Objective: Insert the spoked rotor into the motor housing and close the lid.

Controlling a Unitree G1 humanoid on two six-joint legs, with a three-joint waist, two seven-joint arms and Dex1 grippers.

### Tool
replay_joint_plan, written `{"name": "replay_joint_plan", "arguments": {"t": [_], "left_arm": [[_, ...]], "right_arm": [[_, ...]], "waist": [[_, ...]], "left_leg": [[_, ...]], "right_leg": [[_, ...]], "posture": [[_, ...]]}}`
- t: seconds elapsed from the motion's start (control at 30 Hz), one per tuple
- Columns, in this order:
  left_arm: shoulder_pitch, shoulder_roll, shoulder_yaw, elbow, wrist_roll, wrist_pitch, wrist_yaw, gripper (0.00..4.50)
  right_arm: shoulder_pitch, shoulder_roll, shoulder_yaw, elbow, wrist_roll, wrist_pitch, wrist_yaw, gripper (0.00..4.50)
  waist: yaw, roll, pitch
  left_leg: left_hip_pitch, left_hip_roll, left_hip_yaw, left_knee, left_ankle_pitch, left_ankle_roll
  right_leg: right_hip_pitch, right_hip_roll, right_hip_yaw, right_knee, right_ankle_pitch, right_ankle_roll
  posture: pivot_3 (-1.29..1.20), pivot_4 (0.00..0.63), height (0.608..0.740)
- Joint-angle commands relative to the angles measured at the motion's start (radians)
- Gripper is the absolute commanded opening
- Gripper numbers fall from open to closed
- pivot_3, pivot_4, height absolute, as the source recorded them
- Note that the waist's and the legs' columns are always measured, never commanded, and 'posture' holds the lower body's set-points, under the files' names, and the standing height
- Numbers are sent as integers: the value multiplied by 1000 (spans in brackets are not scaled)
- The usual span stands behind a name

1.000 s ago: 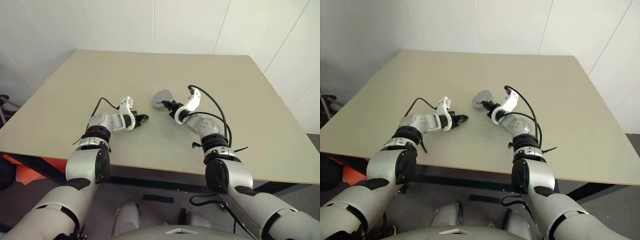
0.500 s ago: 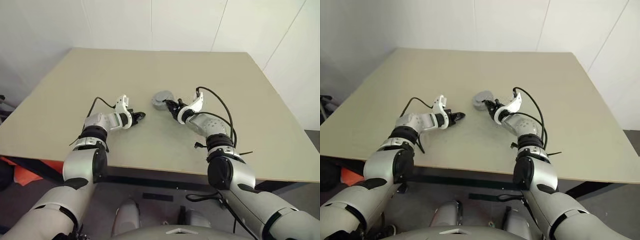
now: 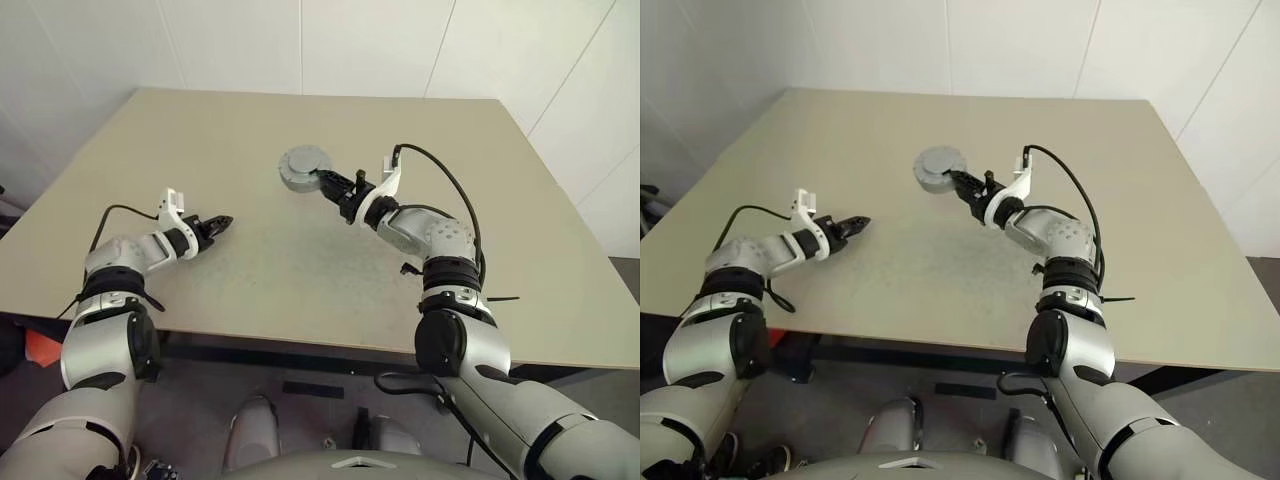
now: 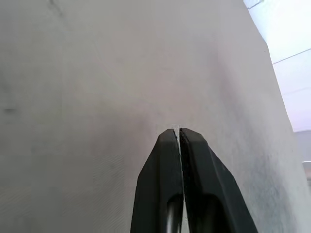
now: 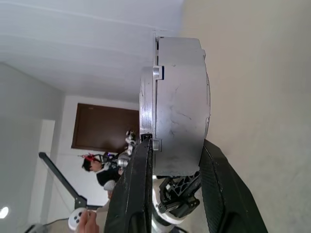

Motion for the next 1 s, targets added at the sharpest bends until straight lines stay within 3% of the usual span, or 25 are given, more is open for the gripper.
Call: {"name": "replay_joint_plan", "arguments": {"t": [0.03, 0.3, 0.47, 1.0], "left_arm": [[-2, 27, 58, -71, -74, 37, -40, 1617], [28, 13, 153, -213, -269, 268, -72, 4438], [16, 0, 194, -218, -341, 344, -47, 4475], [-45, -81, 140, -166, -327, 322, -22, 4475]], "right_arm": [[-20, 5, 11, -71, 50, 28, 39, 1169], [-10, 5, 53, -66, 31, 64, 62, 1169], [4, 9, 82, -100, 41, 104, 79, 1169], [24, 58, 89, -236, 85, 167, 60, 1169]], "waist": [[4, 0, 0], [3, 0, 0], [2, 0, 0], [3, 0, 0]], "left_leg": [[0, 0, 0, 1, 0, 0], [3, 3, -1, 7, 4, -7], [5, 4, -1, 7, 6, -11], [5, 4, -2, 7, 6, -11]], "right_leg": [[-1, 0, 0, 3, 0, -1], [-1, 0, 0, 13, -4, -7], [-1, 2, 1, 14, -3, -8], [0, 2, 1, 13, -2, -7]], "posture": [[0, 0, 740], [0, 0, 740], [0, 0, 740], [0, 0, 740]]}}
